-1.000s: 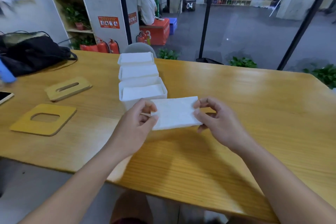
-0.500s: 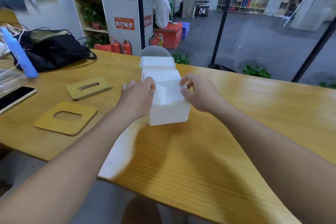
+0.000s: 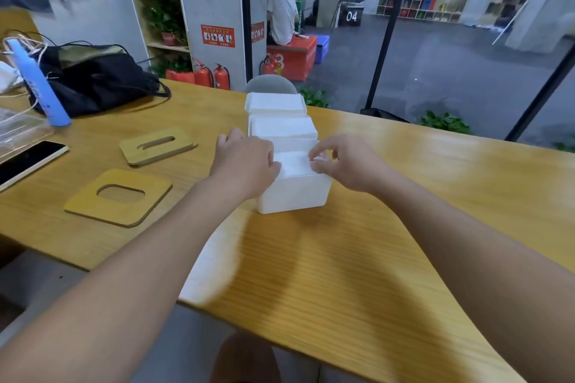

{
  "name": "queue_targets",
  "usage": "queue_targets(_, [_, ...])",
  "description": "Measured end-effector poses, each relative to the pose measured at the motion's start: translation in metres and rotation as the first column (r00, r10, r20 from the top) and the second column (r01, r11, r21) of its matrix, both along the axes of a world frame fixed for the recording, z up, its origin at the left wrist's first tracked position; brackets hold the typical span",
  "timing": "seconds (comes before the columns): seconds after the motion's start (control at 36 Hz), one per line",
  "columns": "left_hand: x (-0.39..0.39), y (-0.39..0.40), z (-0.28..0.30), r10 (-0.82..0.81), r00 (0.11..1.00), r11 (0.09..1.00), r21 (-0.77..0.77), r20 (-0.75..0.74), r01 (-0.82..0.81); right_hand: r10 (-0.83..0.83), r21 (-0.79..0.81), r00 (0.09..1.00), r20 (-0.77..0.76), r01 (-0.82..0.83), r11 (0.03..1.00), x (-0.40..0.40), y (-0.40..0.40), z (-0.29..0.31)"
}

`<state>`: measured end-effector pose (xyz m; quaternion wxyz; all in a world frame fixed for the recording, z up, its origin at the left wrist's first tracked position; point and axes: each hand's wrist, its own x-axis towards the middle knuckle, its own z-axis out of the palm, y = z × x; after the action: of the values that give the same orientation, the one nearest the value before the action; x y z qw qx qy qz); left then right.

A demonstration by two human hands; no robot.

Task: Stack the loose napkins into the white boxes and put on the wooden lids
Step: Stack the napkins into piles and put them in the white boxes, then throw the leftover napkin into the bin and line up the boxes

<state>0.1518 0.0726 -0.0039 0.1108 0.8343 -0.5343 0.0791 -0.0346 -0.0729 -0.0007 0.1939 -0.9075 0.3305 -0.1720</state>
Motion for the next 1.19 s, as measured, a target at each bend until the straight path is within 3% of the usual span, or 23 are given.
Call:
queue_targets(0.17, [-0.008, 0.004, 0.004, -0.066, 0.998, 0.976, -0.207, 0.011, 0.067, -0.032, 0.000, 0.992, 0.123, 0.033, 0.999, -0.018, 0.010, 0.000])
queue_targets(0.36, [-0.075, 0.012, -0.001, -0.445, 0.885, 0.796, -0.513, -0.137, 0.321, -0.015, -0.034, 0.977, 0.214, 0.023, 0.999, -0.057, 0.034, 0.000])
queue_targets(0.47, [-0.133, 0.006, -0.023, -0.541, 0.818, 0.777, -0.489, -0.195, 0.397, -0.073, -0.018, 0.963, 0.260, 0.080, 0.997, -0.100, 0.046, -0.019])
queue_targets(0.67, [-0.192, -0.028, -0.085, -0.451, 0.757, 0.882, -0.365, -0.473, 0.297, -0.285, 0.065, 0.927, 0.244, 0.278, 0.958, -0.187, 0.046, -0.081])
queue_targets(0.81, [-0.203, -0.061, -0.093, -0.460, 0.801, 0.883, -0.290, -0.382, 0.369, -0.390, 0.119, 0.881, 0.269, 0.371, 0.921, -0.206, 0.027, -0.097])
queue_targets(0.92, [-0.197, -0.095, -0.095, -0.434, 0.854, 0.897, -0.221, -0.286, 0.382, -0.377, 0.006, 0.912, 0.163, 0.381, 0.924, -0.199, 0.005, -0.099])
queue_targets(1.19, [-0.177, -0.175, -0.095, -0.403, 0.874, 0.915, -0.146, -0.272, 0.377, -0.333, -0.088, 0.943, 0.014, 0.333, 0.939, -0.194, -0.081, -0.095])
